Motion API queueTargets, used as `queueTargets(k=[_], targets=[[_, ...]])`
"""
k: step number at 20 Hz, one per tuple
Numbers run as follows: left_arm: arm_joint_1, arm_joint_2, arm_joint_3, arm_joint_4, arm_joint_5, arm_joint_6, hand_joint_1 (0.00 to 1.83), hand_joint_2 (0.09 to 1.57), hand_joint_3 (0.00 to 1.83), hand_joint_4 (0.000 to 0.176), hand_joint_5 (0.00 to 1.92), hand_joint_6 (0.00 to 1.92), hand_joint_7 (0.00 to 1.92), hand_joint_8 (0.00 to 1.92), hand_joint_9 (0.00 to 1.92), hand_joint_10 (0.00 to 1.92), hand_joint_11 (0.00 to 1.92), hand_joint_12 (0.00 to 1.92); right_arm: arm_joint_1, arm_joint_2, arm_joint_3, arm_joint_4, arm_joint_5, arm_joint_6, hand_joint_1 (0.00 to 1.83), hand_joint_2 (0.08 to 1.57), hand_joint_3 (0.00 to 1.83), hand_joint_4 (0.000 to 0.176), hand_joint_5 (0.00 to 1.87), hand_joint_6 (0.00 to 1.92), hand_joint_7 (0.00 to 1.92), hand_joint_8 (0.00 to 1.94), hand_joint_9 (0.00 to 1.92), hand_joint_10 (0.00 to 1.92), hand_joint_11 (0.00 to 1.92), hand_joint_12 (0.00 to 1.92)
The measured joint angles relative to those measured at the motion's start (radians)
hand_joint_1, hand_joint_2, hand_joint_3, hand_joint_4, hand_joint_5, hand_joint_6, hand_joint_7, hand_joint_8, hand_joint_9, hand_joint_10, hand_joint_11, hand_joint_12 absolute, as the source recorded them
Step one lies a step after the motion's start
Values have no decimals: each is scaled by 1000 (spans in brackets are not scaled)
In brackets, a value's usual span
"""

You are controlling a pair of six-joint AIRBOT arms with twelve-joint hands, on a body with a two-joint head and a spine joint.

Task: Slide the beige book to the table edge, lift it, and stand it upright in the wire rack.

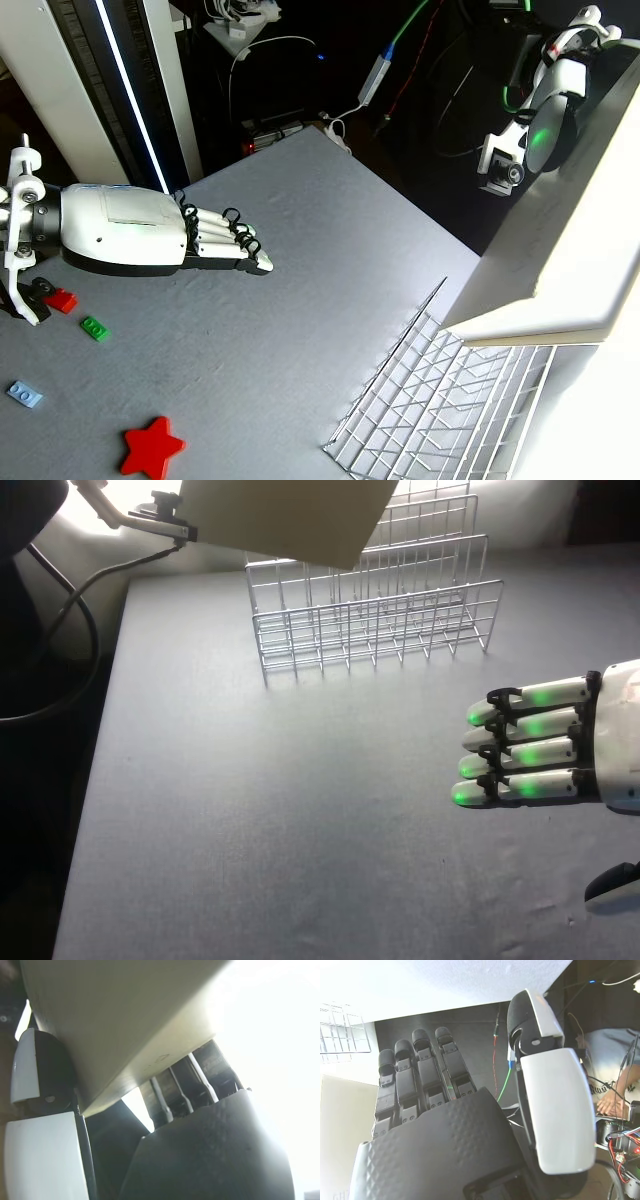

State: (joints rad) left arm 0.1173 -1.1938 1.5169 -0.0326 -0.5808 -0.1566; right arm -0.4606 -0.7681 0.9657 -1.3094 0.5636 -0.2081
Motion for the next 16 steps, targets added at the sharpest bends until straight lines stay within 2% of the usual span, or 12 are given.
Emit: queueTargets(k=[5,9,11,16], targets=[[0,2,-17,2,23,1,1225,1187,4,0,839,1050,864,1454,907,1637,856,1778,0,0,0,0,1,0,127,1176,0,0,134,0,188,0,168,0,0,335],[12,2,-18,-1,17,0,1227,1179,0,0,859,1026,880,1423,910,1620,855,1766,0,0,0,0,0,-1,139,1176,0,0,128,0,188,0,158,0,0,324],[23,0,-17,0,17,-1,1230,1184,1,0,852,1025,868,1450,899,1640,853,1782,0,0,0,0,0,-1,122,1180,1,0,99,3,167,2,135,2,0,229],[41,-20,2,1,-5,-3,1226,1184,1,0,844,1043,872,1435,892,1606,840,1756,0,0,0,0,0,-3,137,1178,1,0,120,1,173,2,168,5,0,366]])
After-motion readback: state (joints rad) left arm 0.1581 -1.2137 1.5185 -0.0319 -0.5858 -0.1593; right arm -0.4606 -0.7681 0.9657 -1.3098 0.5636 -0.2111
